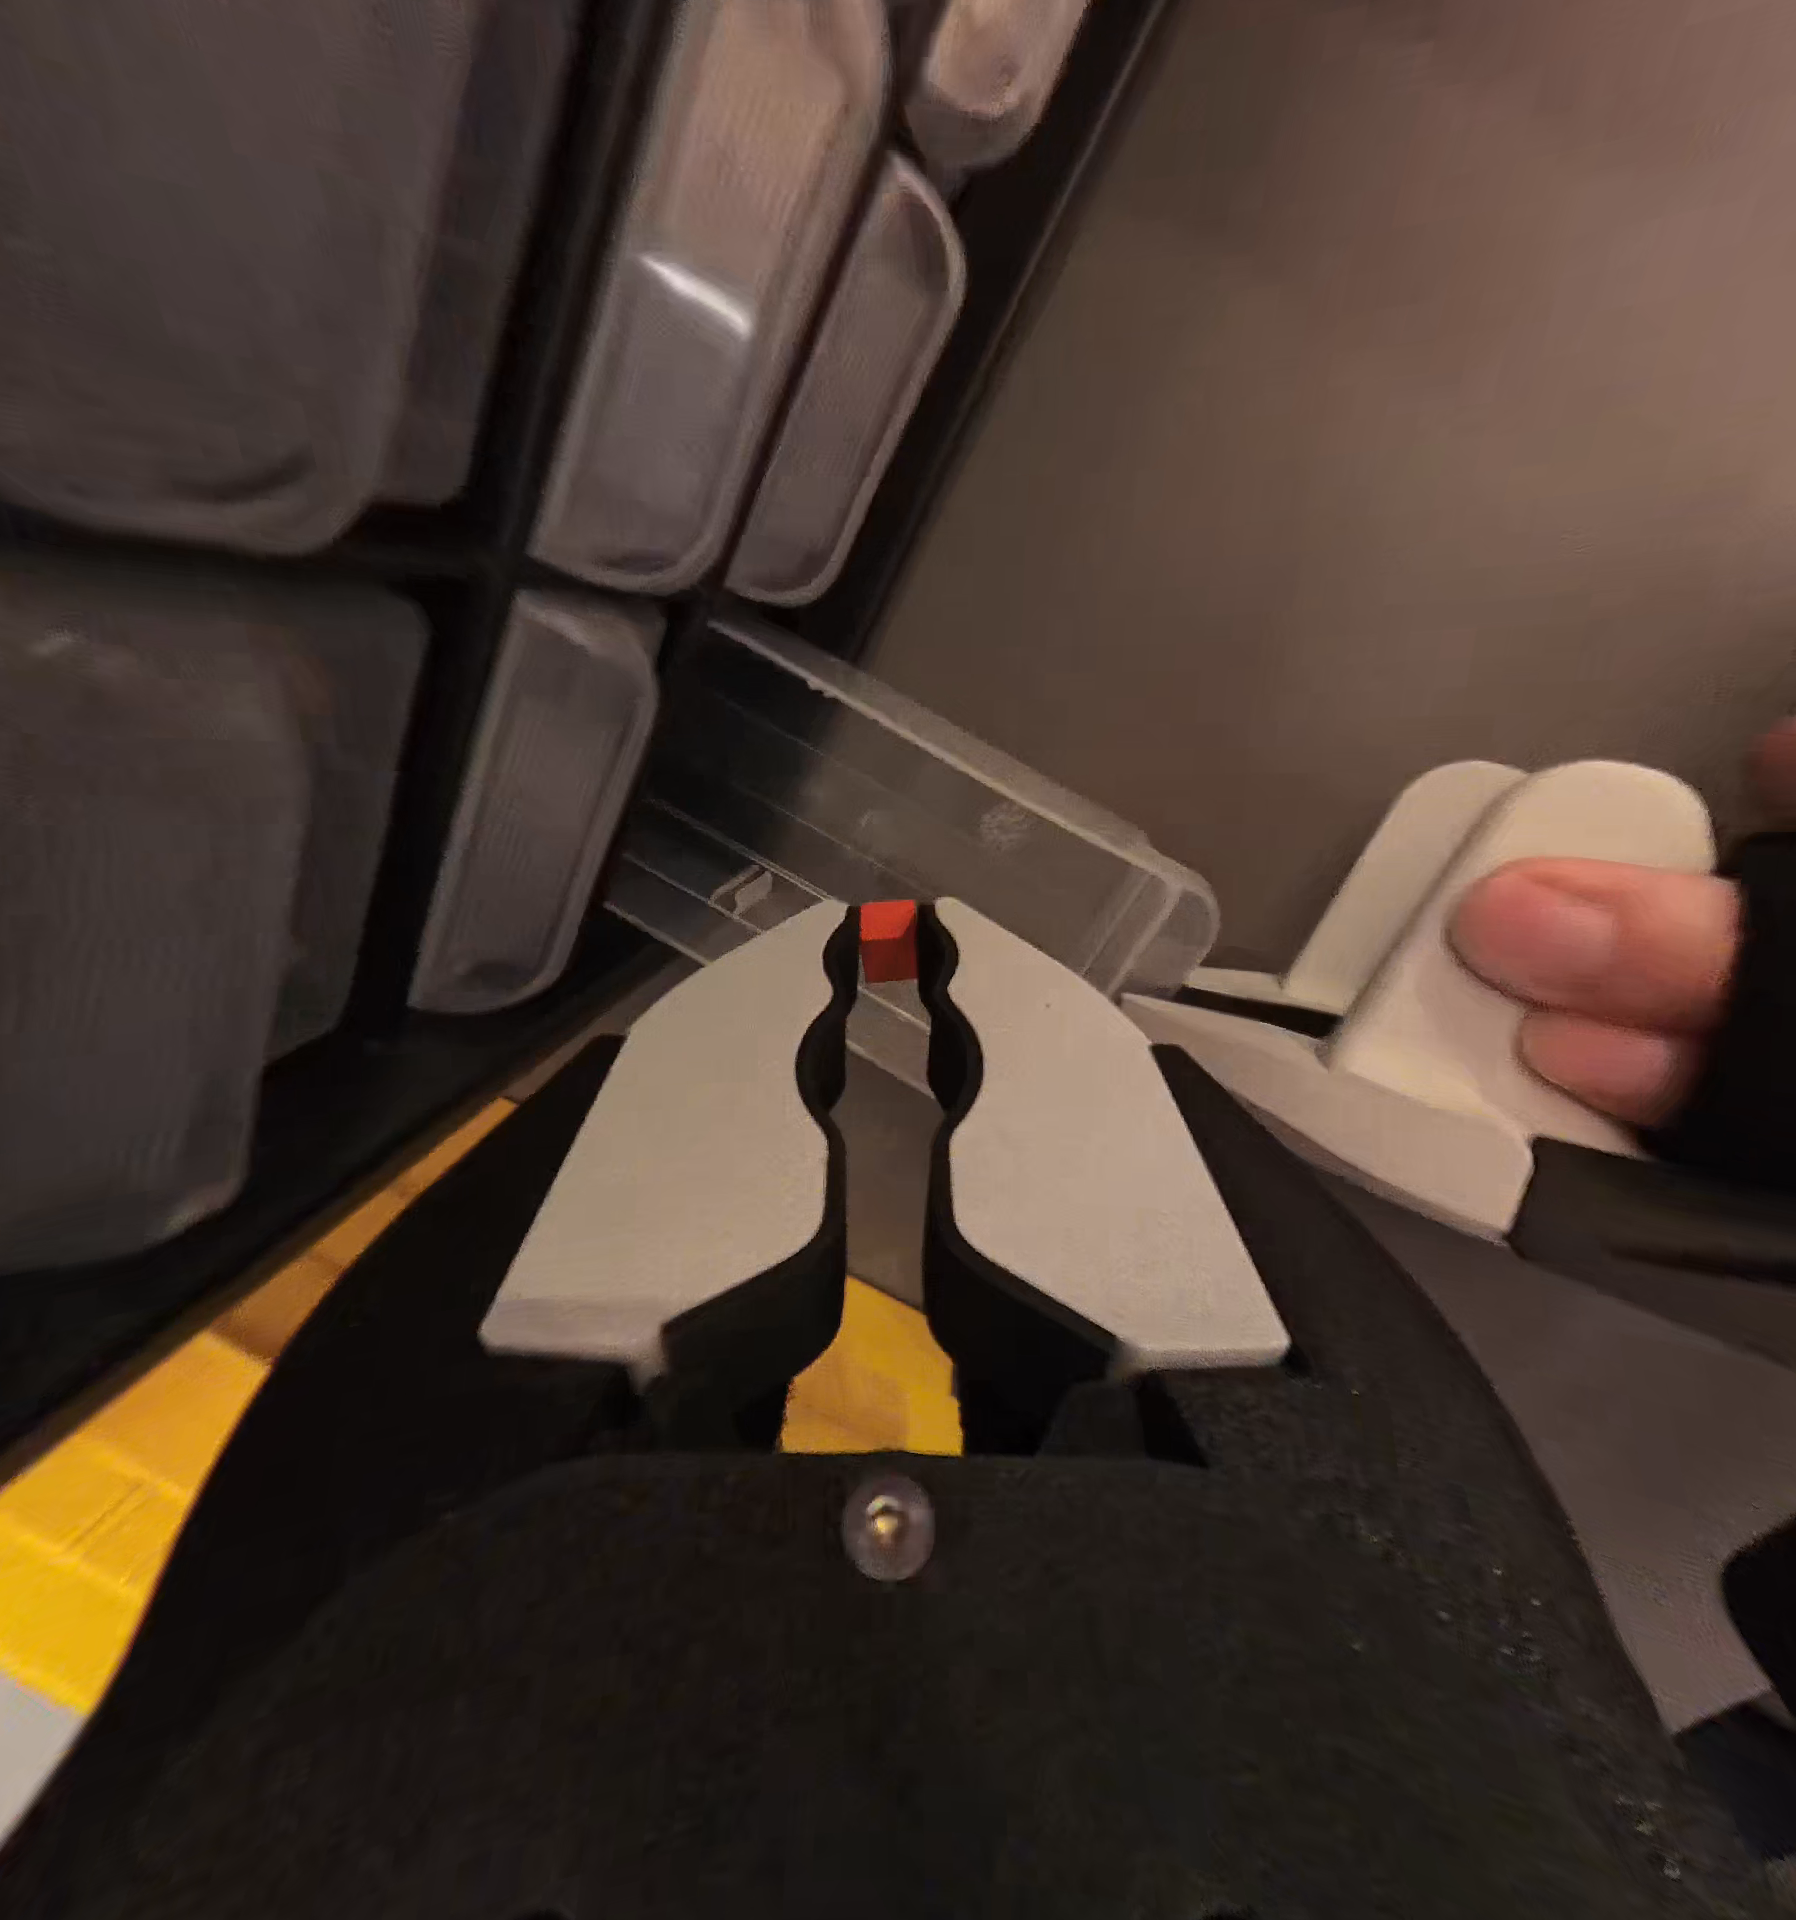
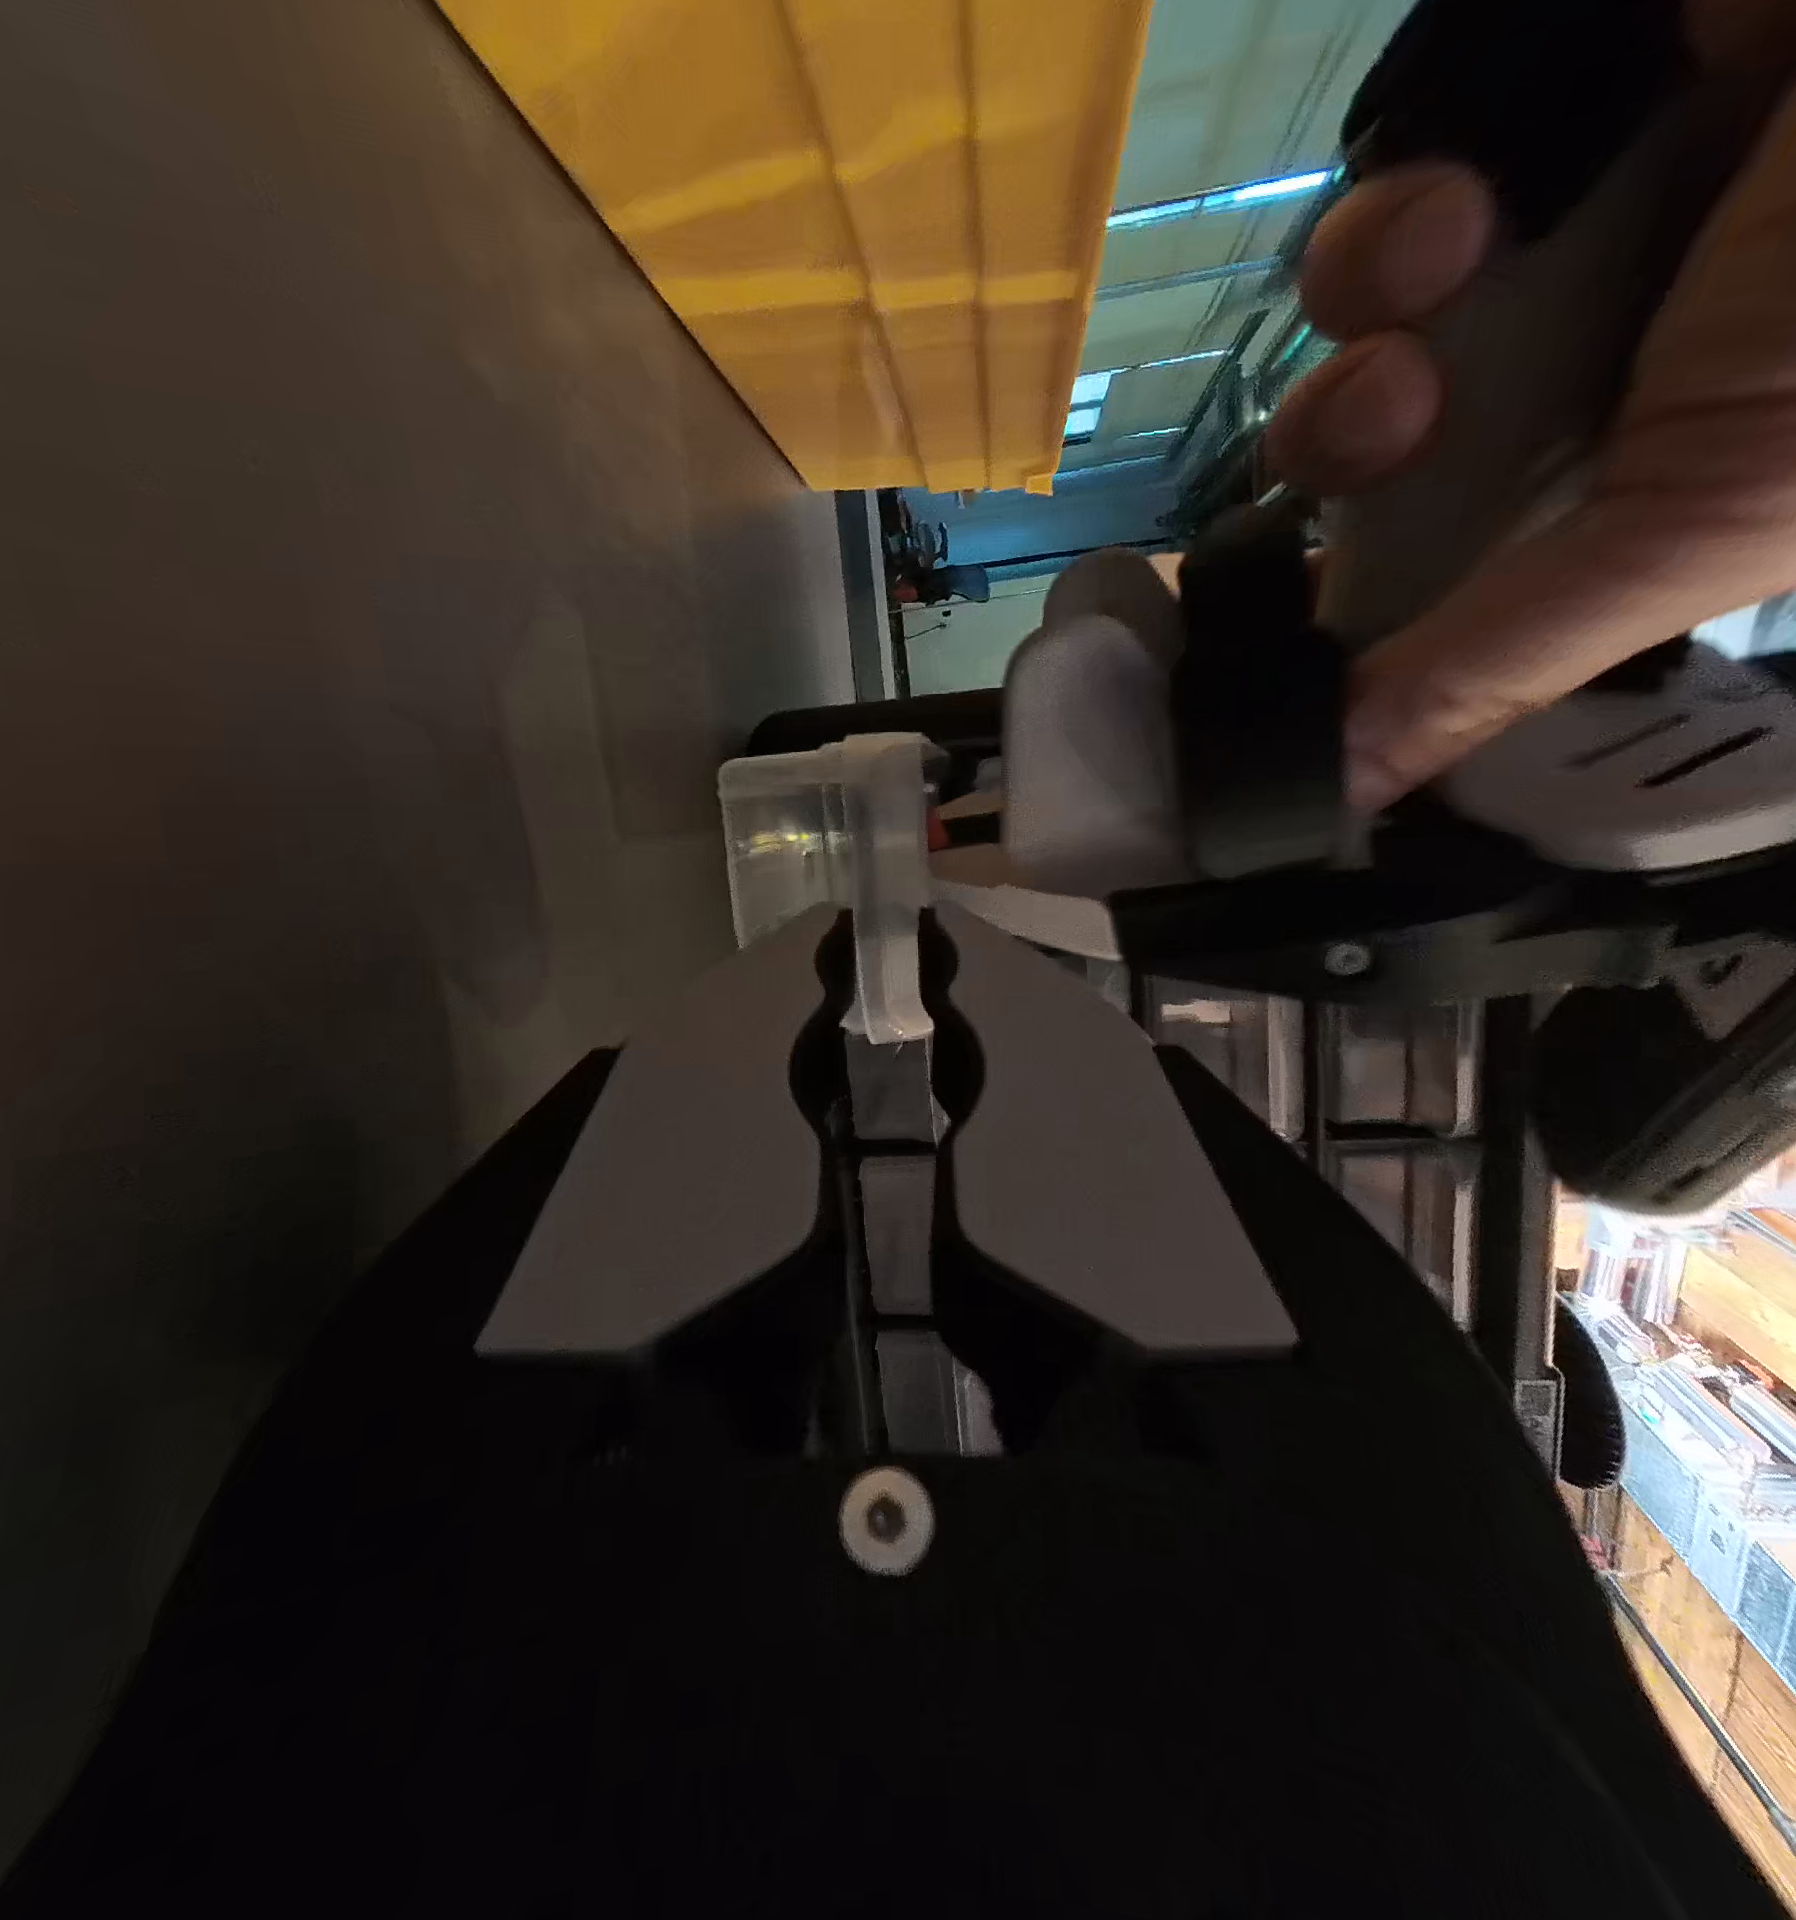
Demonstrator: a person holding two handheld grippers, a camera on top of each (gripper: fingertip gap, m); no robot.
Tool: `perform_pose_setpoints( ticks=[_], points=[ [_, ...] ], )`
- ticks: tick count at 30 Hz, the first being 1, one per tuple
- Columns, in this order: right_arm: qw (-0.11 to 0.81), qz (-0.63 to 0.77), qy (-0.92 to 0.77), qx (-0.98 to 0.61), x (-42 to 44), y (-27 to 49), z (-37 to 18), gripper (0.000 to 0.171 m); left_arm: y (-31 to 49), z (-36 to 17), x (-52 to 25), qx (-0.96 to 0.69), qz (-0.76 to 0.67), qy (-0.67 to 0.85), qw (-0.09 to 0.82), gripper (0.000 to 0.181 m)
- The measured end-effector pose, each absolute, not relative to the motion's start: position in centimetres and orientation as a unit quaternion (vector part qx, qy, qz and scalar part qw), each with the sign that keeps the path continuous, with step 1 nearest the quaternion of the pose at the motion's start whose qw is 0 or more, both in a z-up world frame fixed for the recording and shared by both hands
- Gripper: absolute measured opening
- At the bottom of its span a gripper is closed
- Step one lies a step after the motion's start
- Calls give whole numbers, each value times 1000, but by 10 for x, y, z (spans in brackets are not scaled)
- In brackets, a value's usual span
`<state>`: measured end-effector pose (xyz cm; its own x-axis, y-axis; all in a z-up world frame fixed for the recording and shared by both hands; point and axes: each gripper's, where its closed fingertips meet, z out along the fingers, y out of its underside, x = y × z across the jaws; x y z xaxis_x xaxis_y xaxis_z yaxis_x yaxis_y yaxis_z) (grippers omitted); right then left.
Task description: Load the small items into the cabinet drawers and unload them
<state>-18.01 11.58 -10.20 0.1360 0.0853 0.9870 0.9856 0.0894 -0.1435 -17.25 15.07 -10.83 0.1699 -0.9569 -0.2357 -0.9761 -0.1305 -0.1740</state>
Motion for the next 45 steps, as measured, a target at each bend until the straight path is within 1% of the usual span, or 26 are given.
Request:
perform_pose_setpoints(
  ticks=[5,16,17,20,23,27,30,33,36,40,42,45],
  points=[
    [533,-409,-508,-539,-177,117,-102,13,158,-122,-171,-703,94,688,152,10],
    [525,-400,-512,-550,-177,117,-106,13,166,-126,-168,-695,112,698,133,12],
    [525,-399,-511,-551,-176,117,-106,13,166,-126,-168,-690,114,702,137,15],
    [525,-398,-511,-553,-176,117,-106,13,168,-118,-166,-673,127,708,173,15],
    [526,-395,-509,-555,-175,118,-106,13,160,-93,-164,-671,101,697,232,14],
    [530,-394,-506,-555,-175,119,-106,14,143,-20,-160,-671,0,655,348,14],
    [533,-396,-505,-552,-176,121,-106,14,136,49,-167,-661,-74,601,442,23],
    [534,-403,-500,-550,-174,125,-106,14,128,95,-183,-661,-147,553,485,32],
    [536,-407,-494,-551,-173,130,-106,16,119,111,-200,-655,-200,530,500,37],
    [534,-416,-486,-553,-171,139,-108,20,110,111,-224,-651,-246,519,497,49],
    [532,-424,-478,-556,-168,146,-108,22,106,116,-233,-639,-275,509,507,49],
    [531,-428,-468,-562,-165,157,-108,23,103,136,-240,-619,-324,490,522,50]
  ],
)
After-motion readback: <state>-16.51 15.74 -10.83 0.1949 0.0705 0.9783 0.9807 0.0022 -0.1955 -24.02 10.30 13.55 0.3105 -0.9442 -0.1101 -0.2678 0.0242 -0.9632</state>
